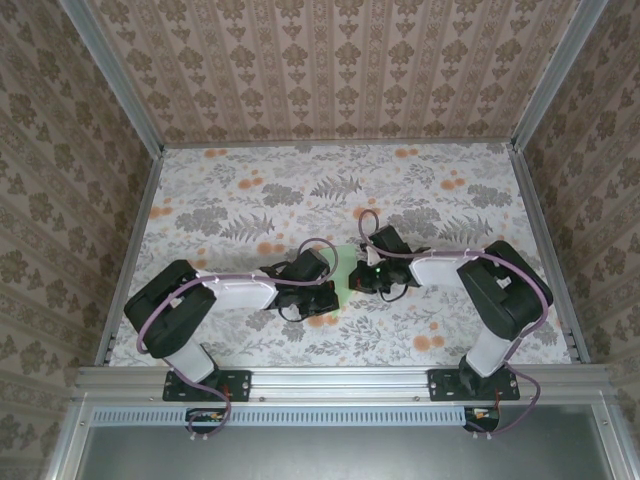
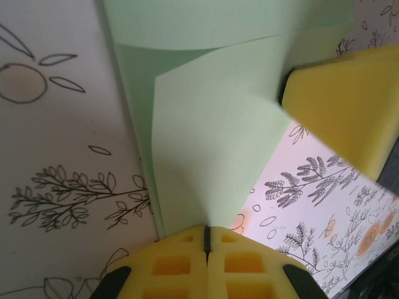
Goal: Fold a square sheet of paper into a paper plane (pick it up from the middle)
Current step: Third fold the triangle at the center of the table.
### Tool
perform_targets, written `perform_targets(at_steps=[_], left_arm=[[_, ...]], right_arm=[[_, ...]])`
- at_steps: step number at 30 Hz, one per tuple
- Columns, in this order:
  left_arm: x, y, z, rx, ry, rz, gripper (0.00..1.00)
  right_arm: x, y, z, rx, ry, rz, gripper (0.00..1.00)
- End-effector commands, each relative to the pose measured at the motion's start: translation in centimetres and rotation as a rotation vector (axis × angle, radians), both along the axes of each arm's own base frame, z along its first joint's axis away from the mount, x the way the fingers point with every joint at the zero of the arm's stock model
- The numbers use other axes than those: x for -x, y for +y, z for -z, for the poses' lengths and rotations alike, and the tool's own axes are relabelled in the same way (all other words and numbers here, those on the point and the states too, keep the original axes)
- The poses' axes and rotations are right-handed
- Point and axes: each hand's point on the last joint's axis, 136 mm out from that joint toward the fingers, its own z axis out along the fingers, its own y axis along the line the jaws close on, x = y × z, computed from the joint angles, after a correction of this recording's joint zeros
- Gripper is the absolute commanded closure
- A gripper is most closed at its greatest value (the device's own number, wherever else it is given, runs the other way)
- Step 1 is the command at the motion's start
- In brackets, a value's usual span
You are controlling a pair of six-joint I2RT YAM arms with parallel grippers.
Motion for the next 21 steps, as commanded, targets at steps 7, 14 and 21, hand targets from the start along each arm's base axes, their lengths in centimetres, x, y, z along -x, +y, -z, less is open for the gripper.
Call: perform_targets(at_steps=[7,14,21], left_arm=[[0.6,6.2,1.2,-0.176,0.006,0.081,1.00],[-2.7,2.9,-5.7,0.031,-0.228,0.115,0.89],[-5.2,1.6,-6.3,0.041,-0.278,0.059,0.76]], right_arm=[[-1.7,-2.7,-0.8,0.087,-0.007,0.138,0.98],[-1.4,-2.6,-4.7,-0.014,-0.059,0.204,0.75],[-0.7,-2.8,-4.5,-0.053,-0.020,0.259,0.46]])
